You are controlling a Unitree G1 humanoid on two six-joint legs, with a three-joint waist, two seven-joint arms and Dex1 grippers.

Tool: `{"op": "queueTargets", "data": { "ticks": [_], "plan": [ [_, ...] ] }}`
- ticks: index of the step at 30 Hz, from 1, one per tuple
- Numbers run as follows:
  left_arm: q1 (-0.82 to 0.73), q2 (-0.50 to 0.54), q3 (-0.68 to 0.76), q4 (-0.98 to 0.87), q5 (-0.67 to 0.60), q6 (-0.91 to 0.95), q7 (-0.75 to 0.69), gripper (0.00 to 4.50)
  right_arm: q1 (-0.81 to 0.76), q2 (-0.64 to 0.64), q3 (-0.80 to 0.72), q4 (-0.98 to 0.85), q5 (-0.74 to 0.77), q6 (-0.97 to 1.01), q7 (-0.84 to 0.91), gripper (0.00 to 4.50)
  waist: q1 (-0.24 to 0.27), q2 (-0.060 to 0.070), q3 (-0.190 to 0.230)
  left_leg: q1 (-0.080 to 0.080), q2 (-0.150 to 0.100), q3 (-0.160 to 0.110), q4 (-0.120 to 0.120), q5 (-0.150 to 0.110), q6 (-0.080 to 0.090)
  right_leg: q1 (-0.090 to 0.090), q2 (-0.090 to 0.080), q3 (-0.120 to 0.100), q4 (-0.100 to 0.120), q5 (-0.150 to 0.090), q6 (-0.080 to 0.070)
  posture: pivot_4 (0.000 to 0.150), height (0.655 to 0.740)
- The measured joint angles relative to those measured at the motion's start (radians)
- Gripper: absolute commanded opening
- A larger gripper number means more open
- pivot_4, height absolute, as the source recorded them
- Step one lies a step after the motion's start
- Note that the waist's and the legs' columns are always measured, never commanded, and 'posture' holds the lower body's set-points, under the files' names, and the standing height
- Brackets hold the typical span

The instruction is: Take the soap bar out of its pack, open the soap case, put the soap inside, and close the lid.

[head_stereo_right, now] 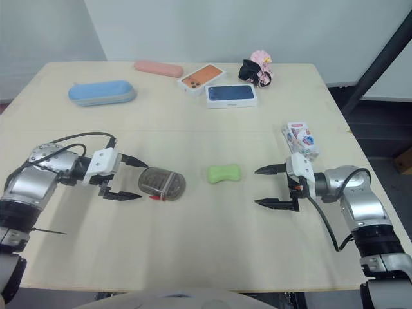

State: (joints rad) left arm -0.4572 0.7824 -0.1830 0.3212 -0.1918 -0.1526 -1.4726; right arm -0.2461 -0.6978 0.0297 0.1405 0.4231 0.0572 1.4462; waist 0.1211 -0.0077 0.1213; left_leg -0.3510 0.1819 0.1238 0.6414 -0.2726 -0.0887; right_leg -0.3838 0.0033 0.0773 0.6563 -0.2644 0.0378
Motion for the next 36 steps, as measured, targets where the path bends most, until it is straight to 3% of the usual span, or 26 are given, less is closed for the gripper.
{"op": "queueTargets", "data": {
  "ticks": [29,32,36],
  "plan": [
    [-0.023,-0.110,-0.042,0.023,0.036,-0.036,0.027,4.50,0.058,0.004,0.000,-0.129,0.025,0.060,-0.040,4.45,0.010,0.000,0.000,-0.002,0.000,0.000,0.001,0.000,0.000,0.000,-0.001,-0.002,0.000,0.000,0.000,0.150,0.7400],
    [-0.017,-0.110,-0.042,0.023,0.036,-0.044,0.032,3.59,0.058,0.004,0.000,-0.132,0.025,0.070,-0.043,4.50,0.010,0.000,0.000,-0.002,0.000,0.000,0.001,0.000,0.000,0.000,-0.001,-0.002,0.000,0.000,0.000,0.150,0.7400],
    [-0.014,-0.113,-0.042,0.023,0.037,-0.056,0.040,3.48,0.058,0.003,0.000,-0.136,0.025,0.078,-0.043,4.50,0.010,0.000,0.000,-0.002,0.000,0.000,0.001,0.000,0.000,-0.001,-0.001,-0.002,0.000,0.000,0.000,0.150,0.7400]
  ]
}}
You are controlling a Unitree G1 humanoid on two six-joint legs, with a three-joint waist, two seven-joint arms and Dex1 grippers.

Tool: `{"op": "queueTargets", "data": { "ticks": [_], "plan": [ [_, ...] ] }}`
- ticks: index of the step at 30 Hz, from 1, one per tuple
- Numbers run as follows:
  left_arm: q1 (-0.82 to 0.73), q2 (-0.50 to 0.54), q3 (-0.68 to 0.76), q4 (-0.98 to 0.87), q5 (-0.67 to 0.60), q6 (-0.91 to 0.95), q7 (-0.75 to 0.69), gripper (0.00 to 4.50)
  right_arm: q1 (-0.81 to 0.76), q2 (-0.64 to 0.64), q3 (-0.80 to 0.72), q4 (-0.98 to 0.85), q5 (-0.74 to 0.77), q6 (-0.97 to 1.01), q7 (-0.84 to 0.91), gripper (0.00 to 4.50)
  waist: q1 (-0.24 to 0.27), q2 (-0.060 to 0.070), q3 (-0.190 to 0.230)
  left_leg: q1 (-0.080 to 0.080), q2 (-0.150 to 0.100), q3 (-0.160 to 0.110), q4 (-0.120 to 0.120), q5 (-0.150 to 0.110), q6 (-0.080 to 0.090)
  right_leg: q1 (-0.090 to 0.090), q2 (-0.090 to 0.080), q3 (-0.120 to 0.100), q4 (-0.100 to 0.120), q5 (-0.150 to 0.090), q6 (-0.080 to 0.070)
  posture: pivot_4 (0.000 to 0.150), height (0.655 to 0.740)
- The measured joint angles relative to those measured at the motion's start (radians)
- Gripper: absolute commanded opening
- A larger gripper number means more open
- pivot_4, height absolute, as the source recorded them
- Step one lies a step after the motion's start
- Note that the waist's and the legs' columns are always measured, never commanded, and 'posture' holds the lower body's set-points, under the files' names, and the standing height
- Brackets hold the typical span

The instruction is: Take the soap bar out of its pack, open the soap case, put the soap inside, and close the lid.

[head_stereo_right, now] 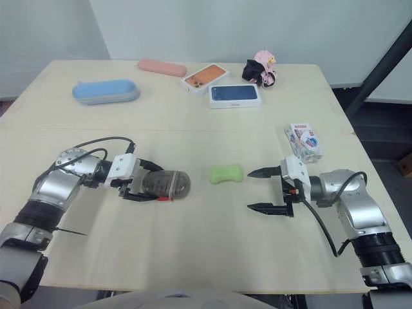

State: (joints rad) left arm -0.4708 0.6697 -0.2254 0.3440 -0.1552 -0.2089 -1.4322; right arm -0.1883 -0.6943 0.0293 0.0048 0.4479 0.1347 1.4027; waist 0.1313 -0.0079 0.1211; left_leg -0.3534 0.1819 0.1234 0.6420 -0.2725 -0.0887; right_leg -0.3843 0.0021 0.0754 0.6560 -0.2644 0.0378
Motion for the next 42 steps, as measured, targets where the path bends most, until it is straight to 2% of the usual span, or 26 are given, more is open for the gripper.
{"op": "queueTargets", "data": {
  "ticks": [8,12,17,19,21,26,31,42],
  "plan": [
    [0.003,-0.004,0.000,0.000,0.000,-0.009,0.018,3.48,-0.001,-0.013,0.001,-0.033,0.000,0.023,-0.006,4.50,0.000,0.000,0.000,0.000,0.000,0.000,0.000,0.000,0.000,0.000,0.000,0.000,0.000,0.000,0.000,0.150,0.7400],
    [0.018,-0.005,0.021,-0.023,-0.009,-0.008,0.051,3.48,-0.068,-0.031,0.010,-0.101,0.017,0.166,-0.045,4.50,-0.006,0.000,0.000,0.000,0.000,0.000,0.000,0.000,0.000,0.000,0.001,0.000,0.000,0.000,0.000,0.150,0.7400],
    [0.077,-0.030,0.084,-0.207,-0.053,-0.009,0.136,3.48,-0.281,-0.095,0.024,-0.263,0.193,0.667,-0.176,4.50,0.002,0.001,0.000,0.000,0.001,-0.001,0.000,0.000,0.000,0.000,0.004,0.000,0.000,0.000,0.000,0.150,0.7400],
    [0.107,-0.045,0.098,-0.276,-0.072,0.001,0.179,3.48,-0.335,-0.084,0.030,-0.301,0.260,0.847,-0.244,4.50,0.007,0.001,0.000,0.001,0.001,-0.001,0.000,0.000,0.000,0.000,0.005,0.000,0.000,0.000,0.000,0.150,0.7400],
    [0.146,-0.067,0.103,-0.364,-0.083,0.026,0.230,3.48,-0.386,-0.022,0.029,-0.301,0.325,1.067,-0.354,4.50,0.011,0.001,0.000,-0.001,0.001,0.000,0.000,0.000,-0.001,0.000,0.006,0.000,-0.001,0.000,0.000,0.150,0.7400],
    [0.196,-0.117,0.099,-0.497,-0.085,0.069,0.341,3.48,-0.457,0.173,-0.072,-0.243,0.415,1.401,-0.552,4.50,0.012,0.002,0.000,-0.001,0.001,-0.001,0.000,0.001,-0.003,-0.001,0.006,0.000,-0.001,0.000,0.000,0.150,0.7400],
    [0.231,-0.117,0.085,-0.546,-0.078,0.104,0.382,3.48,-0.497,0.226,-0.123,-0.178,0.521,1.471,-0.681,4.50,0.007,0.002,0.000,0.006,0.001,0.000,-0.001,0.002,-0.003,-0.001,0.006,0.000,-0.001,0.000,0.000,0.150,0.7400],
    [0.239,-0.113,0.082,-0.560,-0.075,0.111,0.393,3.48,-0.528,0.214,-0.133,-0.014,0.811,1.472,-0.954,4.50,0.003,0.003,0.000,0.008,0.001,0.000,-0.002,0.002,-0.004,0.000,0.007,0.001,0.000,0.000,0.000,0.150,0.7400]
  ]
}}
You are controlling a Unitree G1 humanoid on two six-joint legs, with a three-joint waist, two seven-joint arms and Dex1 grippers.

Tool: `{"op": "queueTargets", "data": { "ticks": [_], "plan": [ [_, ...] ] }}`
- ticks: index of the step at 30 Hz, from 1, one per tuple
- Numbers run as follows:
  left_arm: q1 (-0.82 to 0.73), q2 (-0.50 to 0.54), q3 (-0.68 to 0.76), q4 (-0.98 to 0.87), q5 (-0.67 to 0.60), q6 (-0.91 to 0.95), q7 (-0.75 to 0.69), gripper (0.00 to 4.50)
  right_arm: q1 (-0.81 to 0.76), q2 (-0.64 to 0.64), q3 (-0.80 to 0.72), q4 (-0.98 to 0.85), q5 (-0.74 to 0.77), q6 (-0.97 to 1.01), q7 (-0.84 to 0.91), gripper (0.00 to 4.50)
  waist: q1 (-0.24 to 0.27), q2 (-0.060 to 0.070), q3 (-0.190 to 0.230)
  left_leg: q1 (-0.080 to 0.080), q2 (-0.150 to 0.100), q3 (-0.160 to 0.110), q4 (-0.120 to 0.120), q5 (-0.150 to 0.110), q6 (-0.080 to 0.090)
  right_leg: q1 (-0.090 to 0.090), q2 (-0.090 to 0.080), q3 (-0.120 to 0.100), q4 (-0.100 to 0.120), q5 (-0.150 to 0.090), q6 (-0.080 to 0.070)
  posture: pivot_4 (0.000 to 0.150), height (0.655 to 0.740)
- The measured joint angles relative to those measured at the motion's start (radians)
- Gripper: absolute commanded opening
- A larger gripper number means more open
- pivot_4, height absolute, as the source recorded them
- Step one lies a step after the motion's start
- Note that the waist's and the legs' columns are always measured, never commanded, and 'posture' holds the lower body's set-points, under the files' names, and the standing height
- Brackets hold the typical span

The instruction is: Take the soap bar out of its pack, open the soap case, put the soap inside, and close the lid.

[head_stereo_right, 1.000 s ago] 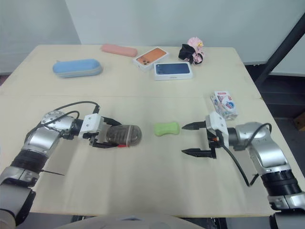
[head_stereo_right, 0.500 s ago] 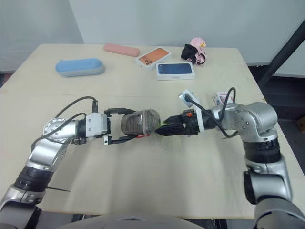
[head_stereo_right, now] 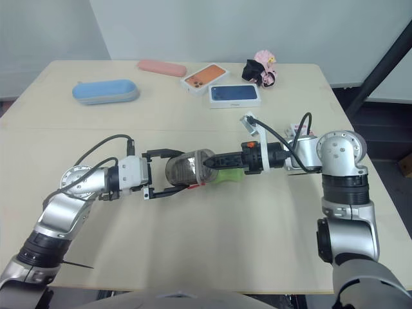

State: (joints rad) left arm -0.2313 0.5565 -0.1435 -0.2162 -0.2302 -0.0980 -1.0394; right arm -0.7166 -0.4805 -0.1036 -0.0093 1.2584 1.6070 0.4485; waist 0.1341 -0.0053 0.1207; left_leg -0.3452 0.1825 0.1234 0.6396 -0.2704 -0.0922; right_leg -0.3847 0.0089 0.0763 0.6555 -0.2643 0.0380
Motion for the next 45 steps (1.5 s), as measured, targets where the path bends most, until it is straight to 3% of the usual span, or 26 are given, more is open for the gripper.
{"op": "queueTargets", "data": {
  "ticks": [11,12,18,19,26,45],
  "plan": [
    [-0.001,0.000,-0.021,0.000,0.011,-0.003,0.015,3.48,-0.002,-0.006,0.026,0.093,0.299,-0.003,-0.280,4.50,0.000,0.000,0.000,0.000,0.000,0.000,0.000,0.000,0.000,0.000,0.000,0.000,0.000,0.000,0.000,0.150,0.7400],
    [-0.003,0.000,-0.023,0.000,0.011,-0.003,0.016,3.48,-0.001,-0.010,0.036,0.104,0.332,-0.007,-0.307,3.97,0.000,0.000,0.000,0.000,0.000,0.000,0.000,0.000,0.000,0.000,0.000,0.000,0.000,0.000,0.000,0.150,0.7400],
    [-0.005,0.000,-0.028,0.002,0.031,-0.006,0.028,3.48,0.003,-0.063,0.115,0.120,0.506,-0.073,-0.424,2.10,0.000,0.000,0.000,-0.001,0.000,0.000,0.000,0.000,0.000,0.000,0.000,0.000,0.000,0.000,0.000,0.150,0.7400],
    [-0.006,0.000,-0.028,0.002,0.033,-0.010,0.030,3.48,0.005,-0.078,0.133,0.123,0.539,-0.093,-0.440,2.04,0.000,0.000,0.000,-0.001,0.000,0.000,0.000,0.000,0.000,0.000,-0.001,0.000,0.000,0.000,0.000,0.150,0.7400],
    [-0.008,0.000,-0.034,0.002,0.034,-0.012,0.033,3.48,0.007,-0.153,0.233,0.119,0.675,-0.183,-0.495,2.04,0.000,0.000,0.000,-0.006,0.000,0.000,0.000,0.000,0.000,0.000,-0.001,-0.001,-0.001,0.000,0.000,0.150,0.7400],
    [0.011,0.020,-0.027,0.006,0.029,-0.020,0.036,3.48,0.014,-0.204,0.255,0.169,0.681,-0.159,-0.271,2.04,0.001,0.000,0.000,-0.010,0.000,-0.001,0.001,0.000,0.000,0.000,-0.001,-0.002,-0.001,0.000,0.000,0.150,0.7400]
  ]
}}
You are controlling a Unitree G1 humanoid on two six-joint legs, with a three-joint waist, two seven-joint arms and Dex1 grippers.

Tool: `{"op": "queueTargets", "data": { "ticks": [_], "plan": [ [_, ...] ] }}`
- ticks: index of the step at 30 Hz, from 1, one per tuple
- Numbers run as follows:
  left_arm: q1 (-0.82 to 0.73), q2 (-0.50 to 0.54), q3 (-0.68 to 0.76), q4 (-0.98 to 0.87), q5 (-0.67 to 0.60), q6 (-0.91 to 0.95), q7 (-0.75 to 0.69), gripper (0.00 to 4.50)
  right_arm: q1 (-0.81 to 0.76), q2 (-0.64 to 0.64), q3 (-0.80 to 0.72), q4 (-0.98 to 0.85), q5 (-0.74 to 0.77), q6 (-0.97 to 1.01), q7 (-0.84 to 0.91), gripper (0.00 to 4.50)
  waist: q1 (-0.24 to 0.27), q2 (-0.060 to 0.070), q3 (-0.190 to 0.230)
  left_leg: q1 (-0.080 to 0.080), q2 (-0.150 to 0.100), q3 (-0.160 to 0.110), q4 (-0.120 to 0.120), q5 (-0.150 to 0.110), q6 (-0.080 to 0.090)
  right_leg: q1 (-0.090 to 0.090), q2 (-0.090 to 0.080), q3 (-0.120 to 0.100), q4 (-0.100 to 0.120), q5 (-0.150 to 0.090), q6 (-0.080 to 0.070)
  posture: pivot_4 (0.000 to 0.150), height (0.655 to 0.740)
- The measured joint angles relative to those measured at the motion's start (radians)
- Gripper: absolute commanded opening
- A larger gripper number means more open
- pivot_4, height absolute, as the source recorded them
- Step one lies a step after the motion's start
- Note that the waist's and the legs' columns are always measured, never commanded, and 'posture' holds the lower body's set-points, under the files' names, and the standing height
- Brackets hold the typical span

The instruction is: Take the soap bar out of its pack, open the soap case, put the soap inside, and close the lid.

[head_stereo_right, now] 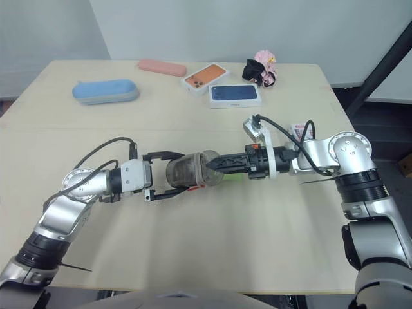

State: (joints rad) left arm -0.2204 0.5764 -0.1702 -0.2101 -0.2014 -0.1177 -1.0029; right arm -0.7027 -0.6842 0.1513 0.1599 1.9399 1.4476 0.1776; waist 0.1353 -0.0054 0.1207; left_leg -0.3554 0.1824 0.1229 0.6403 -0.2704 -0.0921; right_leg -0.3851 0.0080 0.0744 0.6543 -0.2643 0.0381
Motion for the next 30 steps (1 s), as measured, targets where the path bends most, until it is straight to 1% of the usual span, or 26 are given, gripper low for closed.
{"op": "queueTargets", "data": {
  "ticks": [6,9,11,14,18,24,26,30],
  "plan": [
    [0.003,0.009,0.000,0.001,0.000,0.000,0.000,3.48,-0.012,-0.070,0.002,0.021,-0.004,0.002,0.003,2.04,0.003,0.000,0.000,-0.001,0.000,0.000,0.001,0.000,0.000,0.000,0.000,0.000,0.000,0.000,0.000,0.150,0.7400],
    [0.008,0.011,0.000,0.002,0.000,0.001,0.000,3.48,-0.035,-0.122,-0.004,0.062,-0.073,0.025,0.025,2.04,0.002,0.000,0.000,-0.001,0.000,0.000,0.001,0.000,0.000,0.000,0.000,0.000,0.000,0.000,0.000,0.150,0.7400],
    [0.008,0.013,0.000,0.006,0.000,0.001,0.000,3.48,-0.056,-0.164,-0.004,0.085,-0.197,0.036,0.068,2.04,0.002,0.000,0.000,-0.001,0.000,0.000,0.001,0.000,0.000,0.000,0.000,-0.001,0.000,0.000,0.000,0.150,0.7400],
    [0.009,0.019,0.002,0.018,0.000,0.001,0.000,3.48,-0.104,-0.221,0.011,0.121,-0.452,0.010,0.158,2.04,0.001,0.000,0.000,-0.002,0.000,0.000,0.001,0.000,0.000,0.000,0.000,-0.001,0.000,0.000,0.000,0.150,0.7400],
    [0.010,0.019,0.002,0.030,0.000,0.002,0.000,3.48,-0.152,-0.220,0.075,0.138,-0.719,-0.053,0.271,2.04,-0.004,0.000,0.000,-0.002,0.000,0.000,0.001,0.000,0.000,0.000,0.001,0.000,0.000,0.000,0.000,0.150,0.7400],
    [0.012,0.020,0.002,0.035,0.000,0.003,0.001,3.48,-0.176,-0.153,0.152,0.136,-0.992,-0.110,0.366,2.04,0.003,0.000,0.000,-0.002,0.000,0.000,0.002,0.000,0.000,0.000,0.001,-0.001,0.000,0.000,0.000,0.150,0.7400],
    [0.014,0.020,0.002,0.035,0.001,0.003,0.002,3.48,-0.181,-0.131,0.173,0.138,-1.065,-0.125,0.383,2.04,0.003,0.000,0.000,-0.002,0.000,0.000,0.002,0.000,0.000,0.000,0.001,-0.001,0.000,0.000,0.000,0.150,0.7400],
    [0.018,0.022,0.002,0.035,0.002,0.003,0.006,3.48,-0.194,-0.112,0.184,0.151,-1.166,-0.138,0.425,2.04,0.004,0.000,0.000,-0.002,0.000,0.000,0.002,0.000,0.000,0.000,0.001,-0.001,0.000,0.000,0.000,0.150,0.7400]
  ]
}}
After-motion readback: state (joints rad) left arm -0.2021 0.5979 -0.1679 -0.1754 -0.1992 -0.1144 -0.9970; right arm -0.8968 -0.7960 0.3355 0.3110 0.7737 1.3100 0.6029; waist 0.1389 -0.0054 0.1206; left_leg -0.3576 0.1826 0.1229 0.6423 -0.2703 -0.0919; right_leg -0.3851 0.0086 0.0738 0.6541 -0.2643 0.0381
